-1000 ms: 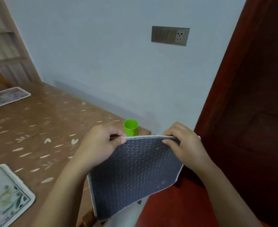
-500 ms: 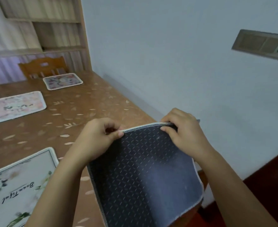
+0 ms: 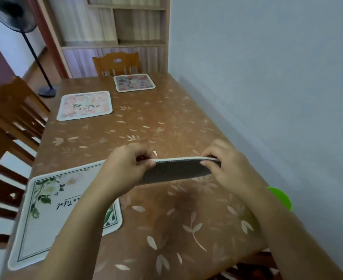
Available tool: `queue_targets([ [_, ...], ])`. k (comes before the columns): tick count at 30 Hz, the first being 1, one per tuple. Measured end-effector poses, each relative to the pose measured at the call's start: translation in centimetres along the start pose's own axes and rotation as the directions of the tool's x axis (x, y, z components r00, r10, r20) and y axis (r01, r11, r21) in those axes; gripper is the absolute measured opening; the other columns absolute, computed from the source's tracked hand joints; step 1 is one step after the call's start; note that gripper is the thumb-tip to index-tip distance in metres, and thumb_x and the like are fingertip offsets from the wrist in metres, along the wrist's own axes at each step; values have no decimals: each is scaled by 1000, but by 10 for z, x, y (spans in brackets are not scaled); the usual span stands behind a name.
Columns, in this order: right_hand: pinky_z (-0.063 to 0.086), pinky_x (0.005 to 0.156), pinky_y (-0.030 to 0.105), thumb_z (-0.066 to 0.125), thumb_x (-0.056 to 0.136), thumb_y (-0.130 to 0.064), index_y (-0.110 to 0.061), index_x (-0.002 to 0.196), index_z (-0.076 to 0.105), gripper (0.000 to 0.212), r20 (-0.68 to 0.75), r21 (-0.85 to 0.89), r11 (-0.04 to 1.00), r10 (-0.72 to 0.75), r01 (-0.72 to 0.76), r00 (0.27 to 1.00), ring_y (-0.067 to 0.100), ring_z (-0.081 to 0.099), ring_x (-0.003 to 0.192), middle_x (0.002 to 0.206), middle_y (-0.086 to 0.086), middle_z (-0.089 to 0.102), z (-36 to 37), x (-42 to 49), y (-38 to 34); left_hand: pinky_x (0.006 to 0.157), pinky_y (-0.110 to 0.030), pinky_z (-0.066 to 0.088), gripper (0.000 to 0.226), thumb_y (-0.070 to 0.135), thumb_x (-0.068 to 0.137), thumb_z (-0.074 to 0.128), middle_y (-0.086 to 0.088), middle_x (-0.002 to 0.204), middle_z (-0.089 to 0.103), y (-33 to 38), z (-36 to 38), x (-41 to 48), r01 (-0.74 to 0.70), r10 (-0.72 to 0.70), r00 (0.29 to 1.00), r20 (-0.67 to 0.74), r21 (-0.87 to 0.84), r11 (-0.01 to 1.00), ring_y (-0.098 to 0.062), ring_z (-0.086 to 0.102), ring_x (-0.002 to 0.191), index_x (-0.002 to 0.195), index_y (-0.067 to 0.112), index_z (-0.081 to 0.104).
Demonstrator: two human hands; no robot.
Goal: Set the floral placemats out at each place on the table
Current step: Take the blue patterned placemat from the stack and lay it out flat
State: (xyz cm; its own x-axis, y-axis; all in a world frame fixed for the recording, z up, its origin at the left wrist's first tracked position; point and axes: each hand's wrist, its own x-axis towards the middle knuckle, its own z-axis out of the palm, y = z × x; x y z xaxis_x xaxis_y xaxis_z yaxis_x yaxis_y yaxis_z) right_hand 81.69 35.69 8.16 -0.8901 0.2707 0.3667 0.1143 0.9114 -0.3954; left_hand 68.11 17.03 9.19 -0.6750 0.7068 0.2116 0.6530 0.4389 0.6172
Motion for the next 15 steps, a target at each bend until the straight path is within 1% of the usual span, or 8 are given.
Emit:
queue_targets([
  [1, 41, 71, 28, 63, 82, -12, -13, 80, 60, 3, 8, -3, 1000, -17, 17, 1000, 14, 51, 79, 82, -4, 53, 1, 5, 2, 54, -9, 32, 39, 13, 78, 68, 18, 64, 53, -1, 1, 2, 24, -24, 1000, -14, 2, 1000, 0, 49, 64, 56, 39, 47],
  [2, 42, 71, 27, 63, 82, -13, -14, 81, 60, 2, 18, -8, 1000, -30, 30, 999, 14, 51, 79, 83, -3, 54, 4, 9, 4, 54, -13, 32, 39, 14, 78, 68, 19, 64, 53, -3, 2, 4, 50, -50, 998, -25, 5, 999, 0, 49, 64, 56, 39, 47],
  [4, 40, 70, 24, 62, 83, -14, -14, 82, 60, 2, 36, -11, 999, -49, 50, 998, 12, 50, 80, 84, -3, 55, 9, 18, 12, 57, -26, 34, 37, 16, 79, 68, 15, 67, 57, -7, 7, 8, 107, -107, 993, -41, 7, 994, -10, 53, 67, 56, 38, 48],
  [5, 37, 69, 23, 63, 83, -14, -14, 82, 60, 2, 42, -6, 998, -55, 56, 998, 12, 49, 79, 83, -4, 53, 13, 22, 17, 61, -28, 37, 33, 17, 79, 68, 9, 71, 61, -9, 11, 12, 137, -137, 990, -37, 11, 991, -16, 56, 71, 58, 36, 50],
  [8, 34, 67, 24, 62, 83, -11, -10, 82, 62, 1, 40, 17, 998, -57, 56, 998, 17, 50, 80, 82, -1, 50, 26, 36, 35, 72, -32, 45, 11, 19, 81, 67, -2, 81, 65, -15, 25, 29, 234, -234, 972, -19, 13, 972, -22, 59, 81, 71, 23, 62],
  [10, 35, 69, 27, 62, 82, -6, -4, 81, 62, 2, -6, 42, 997, -65, 65, 998, 25, 53, 81, 82, 7, 53, 35, 47, 45, 67, -31, 42, 13, 20, 82, 65, 3, 73, 60, -18, 34, 44, 257, -256, 966, -48, 24, 966, -22, 57, 78, 71, 24, 60],
  [12, 37, 70, 30, 63, 80, -3, -1, 80, 63, 2, -85, 37, 996, -72, 75, 994, 30, 54, 80, 81, 14, 56, 42, 56, 55, 65, -29, 37, 16, 21, 82, 64, 7, 69, 53, -19, 43, 58, 253, -244, 959, -143, 52, 966, -19, 52, 74, 70, 28, 56],
  [15, 40, 70, 34, 63, 80, -2, 1, 80, 63, 3, -167, 8, 995, -100, 103, 981, 32, 54, 78, 80, 17, 58, 51, 61, 74, 65, -28, 34, 6, 17, 83, 62, 7, 78, 50, -21, 65, 66, 198, -171, 939, -300, 61, 978, -15, 46, 74, 78, 20, 62],
])
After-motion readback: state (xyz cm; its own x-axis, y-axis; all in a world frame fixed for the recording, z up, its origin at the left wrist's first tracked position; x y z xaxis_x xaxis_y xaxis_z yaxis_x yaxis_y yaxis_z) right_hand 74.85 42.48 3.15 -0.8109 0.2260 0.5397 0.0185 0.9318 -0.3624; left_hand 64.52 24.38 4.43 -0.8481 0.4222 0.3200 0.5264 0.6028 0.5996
